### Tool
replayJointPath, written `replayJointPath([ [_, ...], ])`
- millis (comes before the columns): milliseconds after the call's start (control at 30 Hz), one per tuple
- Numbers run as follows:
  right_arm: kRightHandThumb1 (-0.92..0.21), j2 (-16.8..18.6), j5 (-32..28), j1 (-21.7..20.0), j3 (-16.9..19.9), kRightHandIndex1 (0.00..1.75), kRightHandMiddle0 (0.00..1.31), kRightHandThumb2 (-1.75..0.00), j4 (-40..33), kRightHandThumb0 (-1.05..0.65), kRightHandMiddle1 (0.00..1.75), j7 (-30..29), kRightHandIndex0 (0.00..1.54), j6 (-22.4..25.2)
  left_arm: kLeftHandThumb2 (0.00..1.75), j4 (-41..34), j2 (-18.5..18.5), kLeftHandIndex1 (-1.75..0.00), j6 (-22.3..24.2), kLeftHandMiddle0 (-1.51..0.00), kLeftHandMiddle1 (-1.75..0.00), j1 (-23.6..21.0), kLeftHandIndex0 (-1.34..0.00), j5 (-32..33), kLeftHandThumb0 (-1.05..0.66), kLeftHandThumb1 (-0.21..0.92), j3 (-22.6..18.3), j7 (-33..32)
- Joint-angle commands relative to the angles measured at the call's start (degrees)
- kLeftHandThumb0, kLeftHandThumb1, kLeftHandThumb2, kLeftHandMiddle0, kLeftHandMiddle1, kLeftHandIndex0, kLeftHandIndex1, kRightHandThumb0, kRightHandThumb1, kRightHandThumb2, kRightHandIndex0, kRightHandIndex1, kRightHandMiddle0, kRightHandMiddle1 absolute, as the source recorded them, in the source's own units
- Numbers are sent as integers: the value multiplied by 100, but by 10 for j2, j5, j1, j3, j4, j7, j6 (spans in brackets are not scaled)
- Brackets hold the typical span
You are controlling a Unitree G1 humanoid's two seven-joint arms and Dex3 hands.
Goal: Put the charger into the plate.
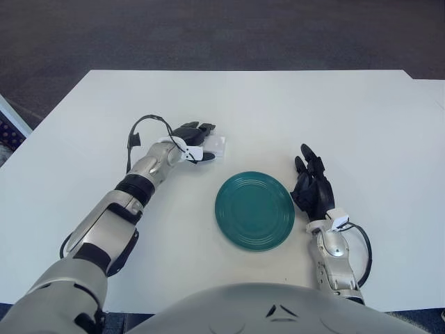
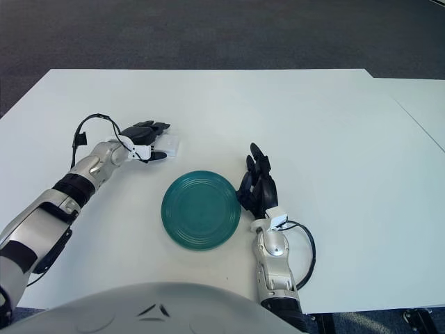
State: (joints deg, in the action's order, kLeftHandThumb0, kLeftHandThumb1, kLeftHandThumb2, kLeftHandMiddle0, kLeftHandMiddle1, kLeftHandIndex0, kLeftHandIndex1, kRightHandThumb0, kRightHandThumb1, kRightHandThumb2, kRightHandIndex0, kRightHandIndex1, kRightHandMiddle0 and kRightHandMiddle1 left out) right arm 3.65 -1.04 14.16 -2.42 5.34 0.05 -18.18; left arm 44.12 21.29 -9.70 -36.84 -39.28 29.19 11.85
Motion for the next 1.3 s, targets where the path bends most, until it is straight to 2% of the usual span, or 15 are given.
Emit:
replayJointPath([
  [0,-92,8,2,40,-7,0,0,-95,49,-82,30,-3,11,43,75,13,1,-46,-1,-23,-3,-19,0,11,-105,92,0,39],
  [200,-92,5,5,40,-9,0,0,-95,51,-82,29,-3,11,42,76,21,3,-47,-13,-27,-4,-28,0,25,-105,92,3,77],
  [600,-92,6,7,38,-11,0,0,-95,50,-84,26,-8,10,49,76,34,2,-53,-23,-38,-4,-39,-2,30,-105,92,12,113],
  [867,-92,10,2,39,-10,0,0,-95,45,-84,26,-10,10,55,79,34,9,-57,-26,-43,-5,-48,-6,-10,-105,92,38,82],
  [967,-92,9,0,40,-10,0,0,-94,45,-85,26,-7,10,48,78,32,17,-59,-25,-46,-6,-57,-8,-49,-105,92,67,77],
  [1267,-92,10,-4,41,-12,0,0,-94,42,-87,26,-3,10,47,73,30,34,-62,-19,-45,-7,-77,-8,-105,-105,92,116,119],
])
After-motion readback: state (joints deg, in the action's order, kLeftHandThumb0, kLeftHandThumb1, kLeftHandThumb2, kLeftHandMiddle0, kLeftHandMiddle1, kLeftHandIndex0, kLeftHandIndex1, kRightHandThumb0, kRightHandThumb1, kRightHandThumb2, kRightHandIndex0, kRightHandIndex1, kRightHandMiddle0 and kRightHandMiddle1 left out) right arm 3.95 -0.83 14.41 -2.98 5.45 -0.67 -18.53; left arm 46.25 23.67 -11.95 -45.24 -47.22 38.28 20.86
